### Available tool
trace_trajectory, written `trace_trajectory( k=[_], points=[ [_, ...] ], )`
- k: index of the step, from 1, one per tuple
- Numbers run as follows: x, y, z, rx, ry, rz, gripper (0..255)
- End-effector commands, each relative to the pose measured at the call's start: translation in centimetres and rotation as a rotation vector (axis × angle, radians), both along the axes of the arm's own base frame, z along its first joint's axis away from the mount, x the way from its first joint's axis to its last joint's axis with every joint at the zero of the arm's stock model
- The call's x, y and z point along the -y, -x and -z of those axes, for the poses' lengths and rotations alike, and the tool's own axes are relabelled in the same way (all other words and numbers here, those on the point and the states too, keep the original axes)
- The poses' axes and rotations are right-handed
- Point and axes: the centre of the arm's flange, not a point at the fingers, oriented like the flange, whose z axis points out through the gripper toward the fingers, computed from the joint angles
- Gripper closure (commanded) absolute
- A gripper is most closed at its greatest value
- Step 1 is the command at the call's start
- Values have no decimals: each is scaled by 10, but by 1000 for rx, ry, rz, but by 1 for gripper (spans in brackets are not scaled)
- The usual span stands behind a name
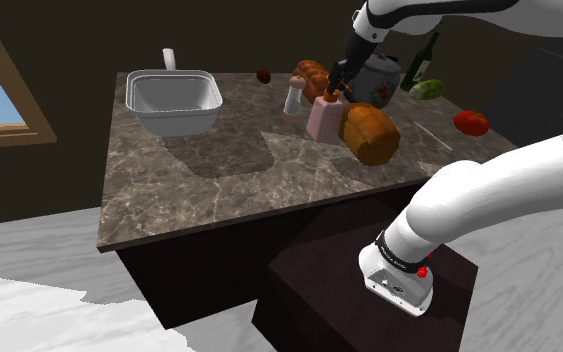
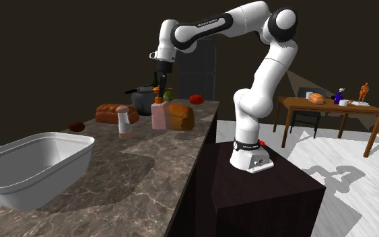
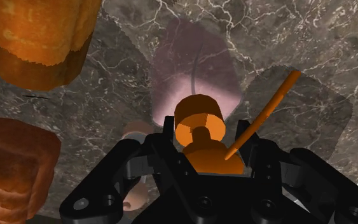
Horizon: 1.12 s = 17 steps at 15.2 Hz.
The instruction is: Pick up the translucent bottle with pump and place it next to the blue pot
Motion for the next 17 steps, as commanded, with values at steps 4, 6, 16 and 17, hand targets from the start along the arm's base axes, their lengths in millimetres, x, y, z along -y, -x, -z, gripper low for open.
trace_trajectory(
  k=[4,6,16,17],
  points=[
    [0,0,-26,0,0,0,255],
    [0,0,-37,0,0,0,255],
    [0,0,-90,0,0,0,255],
    [0,0,-95,0,0,0,255]
  ],
)
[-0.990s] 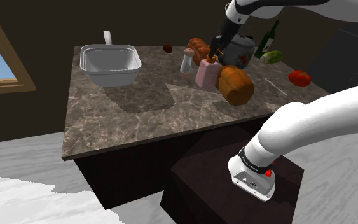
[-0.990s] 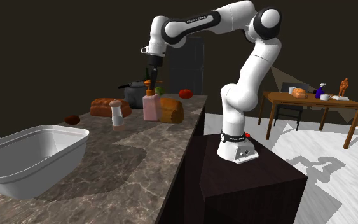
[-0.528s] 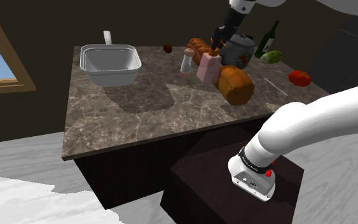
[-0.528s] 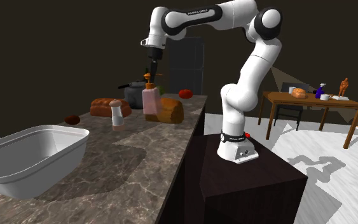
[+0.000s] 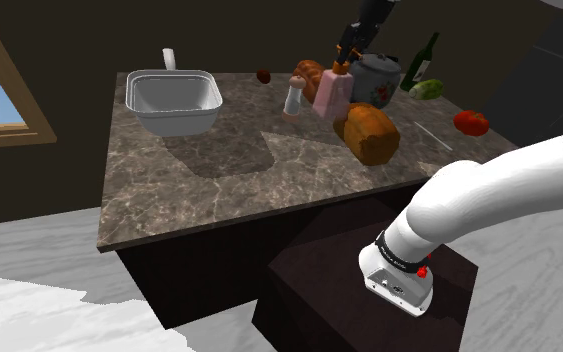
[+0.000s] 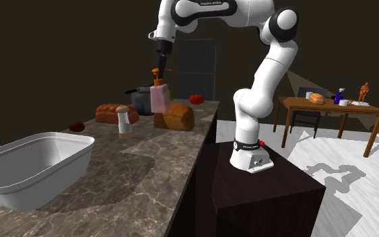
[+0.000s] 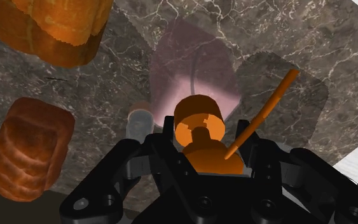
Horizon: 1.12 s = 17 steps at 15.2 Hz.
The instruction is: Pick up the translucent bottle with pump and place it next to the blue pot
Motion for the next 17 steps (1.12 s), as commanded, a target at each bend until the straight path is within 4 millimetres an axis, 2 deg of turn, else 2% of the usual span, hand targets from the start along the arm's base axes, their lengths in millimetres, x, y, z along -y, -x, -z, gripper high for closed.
trace_trajectory(
  k=[1,17],
  points=[
    [0,-2,-10,0,0,0,255],
    [0,-2,-95,0,0,0,255]
  ],
)
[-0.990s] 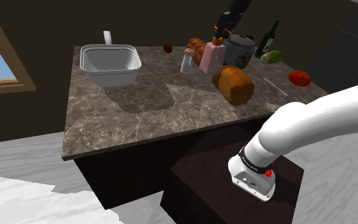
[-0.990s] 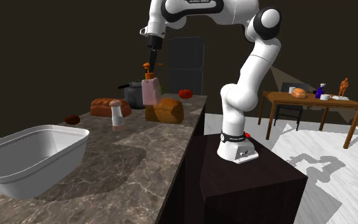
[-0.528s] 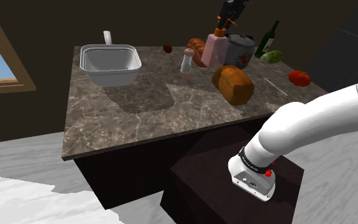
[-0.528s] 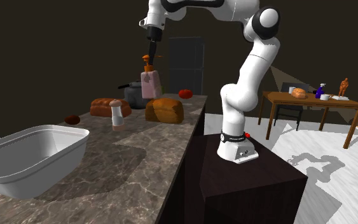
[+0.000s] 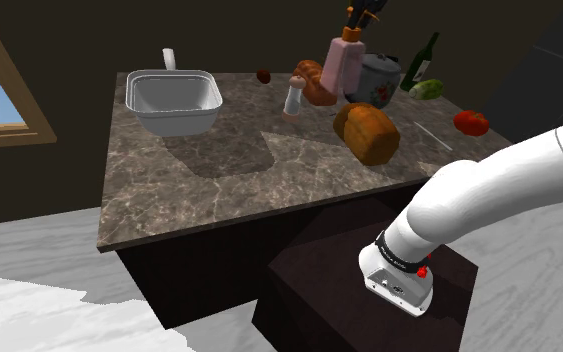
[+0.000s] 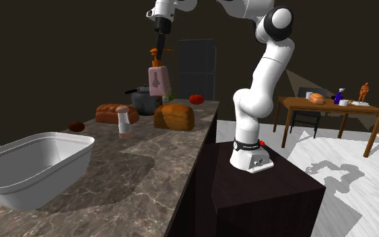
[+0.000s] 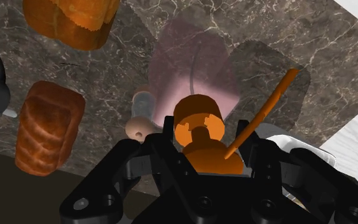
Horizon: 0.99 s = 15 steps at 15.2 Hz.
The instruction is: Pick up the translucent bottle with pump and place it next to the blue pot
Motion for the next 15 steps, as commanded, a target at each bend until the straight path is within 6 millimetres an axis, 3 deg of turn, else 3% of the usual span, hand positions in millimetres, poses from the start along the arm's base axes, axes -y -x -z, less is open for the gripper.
trace_trajectory(
  k=[1,6,15],
  points=[
    [0,1,-11,0,0,0,255],
    [-1,1,-34,0,0,0,255],
    [-25,-113,-9,0,0,0,255]
  ],
)
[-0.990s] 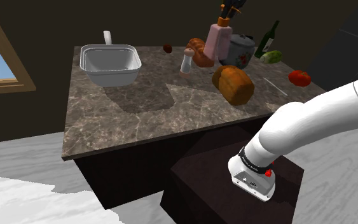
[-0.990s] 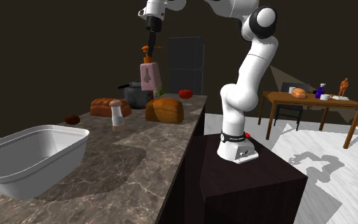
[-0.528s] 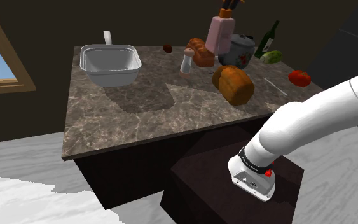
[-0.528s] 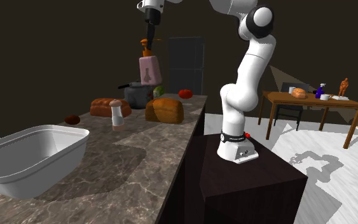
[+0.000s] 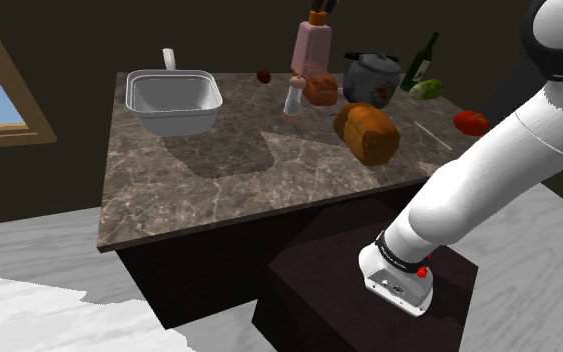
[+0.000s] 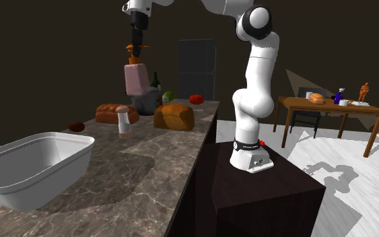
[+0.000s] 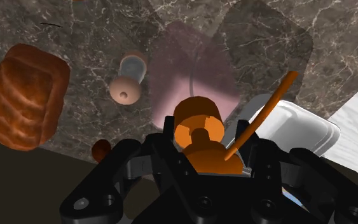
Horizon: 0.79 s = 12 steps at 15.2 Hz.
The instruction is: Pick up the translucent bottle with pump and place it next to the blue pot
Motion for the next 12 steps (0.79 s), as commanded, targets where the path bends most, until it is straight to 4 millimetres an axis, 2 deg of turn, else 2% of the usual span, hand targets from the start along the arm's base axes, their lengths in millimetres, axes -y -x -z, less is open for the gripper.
trace_trajectory(
  k=[1,12],
  points=[
    [-6,-23,5,0,0,0,255],
    [-36,-162,35,0,0,0,255]
  ],
)
